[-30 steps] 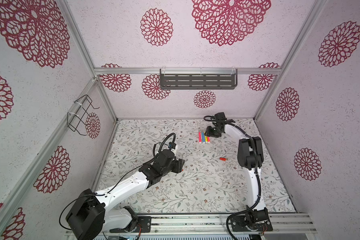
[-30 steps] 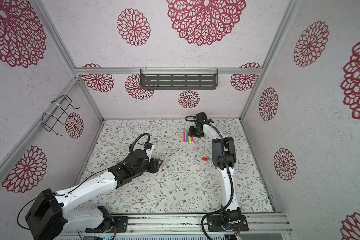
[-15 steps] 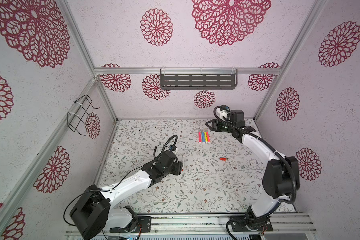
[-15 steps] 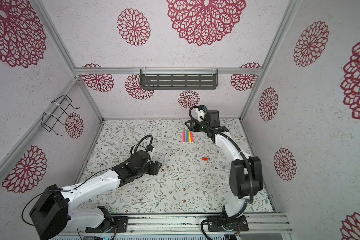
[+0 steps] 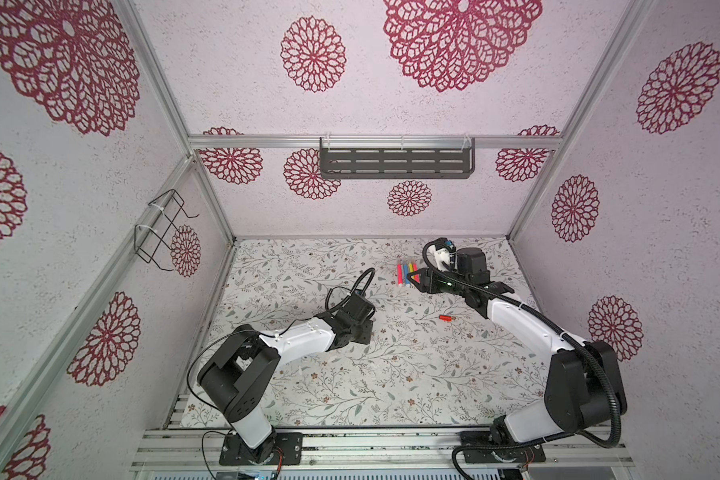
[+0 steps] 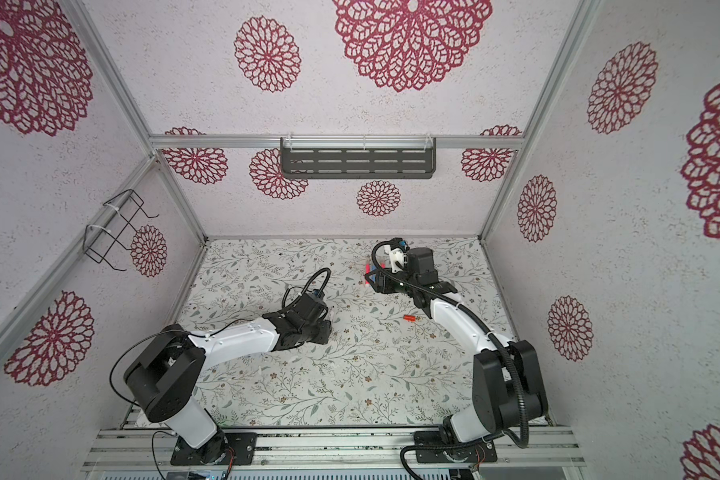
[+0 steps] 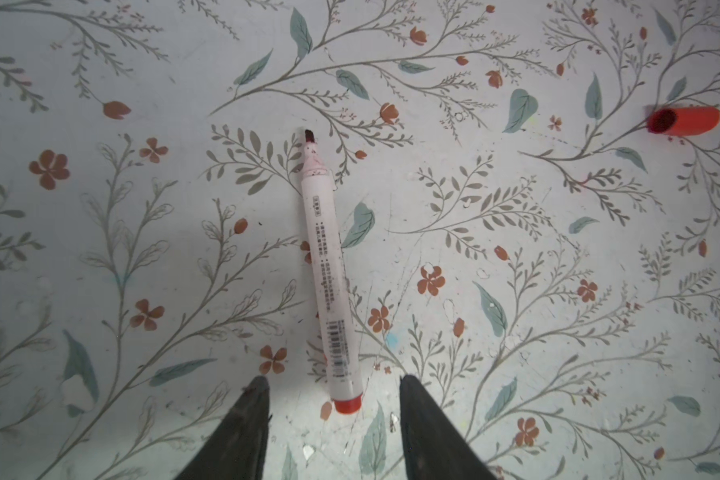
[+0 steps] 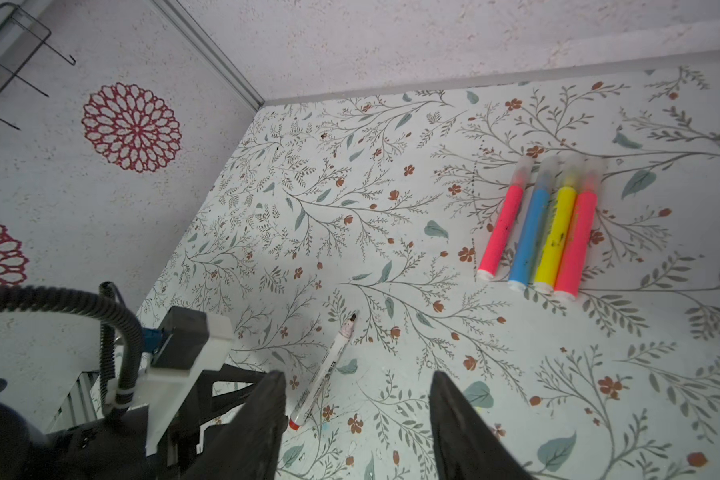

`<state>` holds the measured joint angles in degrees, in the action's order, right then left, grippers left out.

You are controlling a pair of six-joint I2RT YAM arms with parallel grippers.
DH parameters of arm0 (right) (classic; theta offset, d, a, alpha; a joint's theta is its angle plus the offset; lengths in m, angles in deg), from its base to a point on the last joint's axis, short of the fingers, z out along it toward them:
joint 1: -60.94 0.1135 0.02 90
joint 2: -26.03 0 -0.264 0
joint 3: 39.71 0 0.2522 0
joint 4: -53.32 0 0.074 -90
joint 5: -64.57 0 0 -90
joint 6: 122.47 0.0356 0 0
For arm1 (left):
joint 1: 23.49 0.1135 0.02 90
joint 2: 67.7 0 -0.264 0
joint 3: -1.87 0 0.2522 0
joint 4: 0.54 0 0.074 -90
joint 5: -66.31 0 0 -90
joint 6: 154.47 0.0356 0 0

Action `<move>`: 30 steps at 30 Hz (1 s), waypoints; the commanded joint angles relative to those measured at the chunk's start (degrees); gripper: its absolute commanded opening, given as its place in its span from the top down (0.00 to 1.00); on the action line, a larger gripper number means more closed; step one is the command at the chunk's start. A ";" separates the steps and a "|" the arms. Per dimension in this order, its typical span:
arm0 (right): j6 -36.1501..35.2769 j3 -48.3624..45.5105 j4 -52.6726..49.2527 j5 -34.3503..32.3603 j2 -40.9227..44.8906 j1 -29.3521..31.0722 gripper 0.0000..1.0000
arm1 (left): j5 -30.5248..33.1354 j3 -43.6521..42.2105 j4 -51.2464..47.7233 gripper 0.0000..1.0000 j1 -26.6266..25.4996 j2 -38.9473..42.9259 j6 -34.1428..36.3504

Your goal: Insert the pens into the pen caps

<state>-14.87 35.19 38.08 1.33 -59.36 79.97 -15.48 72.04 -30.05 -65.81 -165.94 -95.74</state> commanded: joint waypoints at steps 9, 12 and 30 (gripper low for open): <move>-0.95 -3.48 2.09 -2.13 4.67 0.56 0.43 | 2.54 5.25 -6.31 0.56 -1.23 -6.63 -0.67; -0.70 -3.90 2.00 -2.16 5.13 0.66 0.43 | 2.65 5.57 -7.26 0.57 -1.27 -7.51 -0.39; 3.02 -9.88 4.95 -1.36 7.62 0.92 0.43 | 2.23 4.09 -5.75 0.87 -1.62 -7.76 2.37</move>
<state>-13.45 26.45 40.44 -0.24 -54.72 80.62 -12.84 77.24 -37.11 -66.99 -173.91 -94.27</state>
